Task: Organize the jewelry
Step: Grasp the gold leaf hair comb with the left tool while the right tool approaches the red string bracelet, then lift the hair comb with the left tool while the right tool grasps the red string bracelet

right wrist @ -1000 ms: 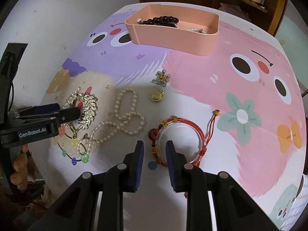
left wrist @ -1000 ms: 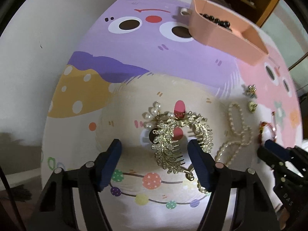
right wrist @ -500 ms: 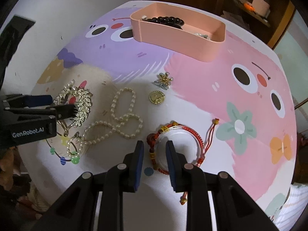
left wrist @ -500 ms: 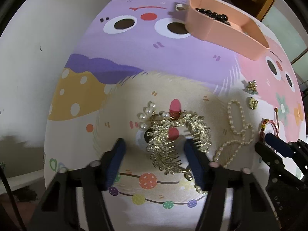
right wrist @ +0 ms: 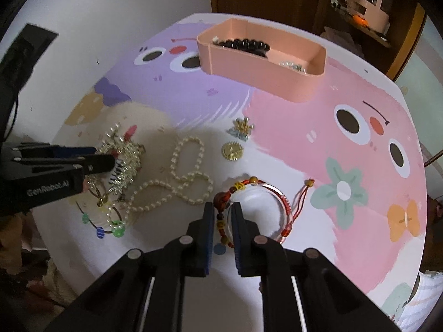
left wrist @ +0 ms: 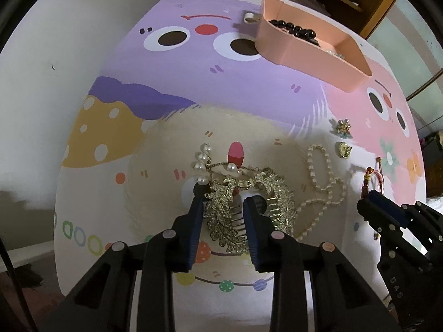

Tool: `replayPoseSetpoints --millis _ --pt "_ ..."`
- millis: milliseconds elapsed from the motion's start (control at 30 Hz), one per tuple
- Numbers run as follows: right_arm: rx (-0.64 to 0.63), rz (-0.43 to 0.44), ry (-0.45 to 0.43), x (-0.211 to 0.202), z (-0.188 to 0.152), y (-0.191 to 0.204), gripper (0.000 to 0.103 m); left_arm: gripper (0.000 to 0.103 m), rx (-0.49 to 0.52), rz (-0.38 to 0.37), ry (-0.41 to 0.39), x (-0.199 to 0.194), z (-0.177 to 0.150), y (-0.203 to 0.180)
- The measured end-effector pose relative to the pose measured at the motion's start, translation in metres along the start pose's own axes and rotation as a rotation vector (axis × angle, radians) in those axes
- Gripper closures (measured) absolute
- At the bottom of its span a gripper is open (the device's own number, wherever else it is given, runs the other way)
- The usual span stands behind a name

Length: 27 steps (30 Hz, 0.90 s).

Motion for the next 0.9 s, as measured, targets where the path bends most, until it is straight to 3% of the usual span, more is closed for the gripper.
replayPoseSetpoints --millis 167,233,300,433,567,833,900 --pt "0.013 0.027 -0.037 -0.014 0.006 0.0 0.091 0.076 0.011 0.004 -0.037 -0.016 0.003 -0.002" --pt "0.023 0.044 -0.049 -0.021 0.009 0.0 0.091 0.089 0.019 0.002 -0.057 -0.024 0.007 -0.006" --pt "0.034 0.062 -0.062 -0.028 0.013 -0.002 0.091 0.095 0.023 -0.012 -0.074 -0.031 0.012 -0.008" --pt "0.044 0.075 -0.086 -0.038 0.02 -0.004 0.092 0.095 0.031 -0.01 -0.103 -0.045 0.016 -0.006" --pt "0.048 0.08 -0.103 -0.046 0.021 -0.004 0.092 0.094 0.029 -0.052 -0.082 -0.046 0.016 -0.003" --pt "0.062 0.102 -0.087 -0.048 0.017 -0.008 0.103 0.056 0.066 -0.089 0.003 -0.024 0.006 -0.002" --pt "0.066 0.104 -0.086 -0.048 0.016 -0.009 0.103 0.054 0.093 -0.08 0.01 -0.017 0.005 -0.005"
Point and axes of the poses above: each gripper's, at about its wrist camera, not at the fingertips, and x roughly the way its jaws point, y to its left, z to its top, the point moved 2 cm from there along x, roughly the way its jaws point, and after that the axes turned 13 degrees about x, right-handed, at the moved point
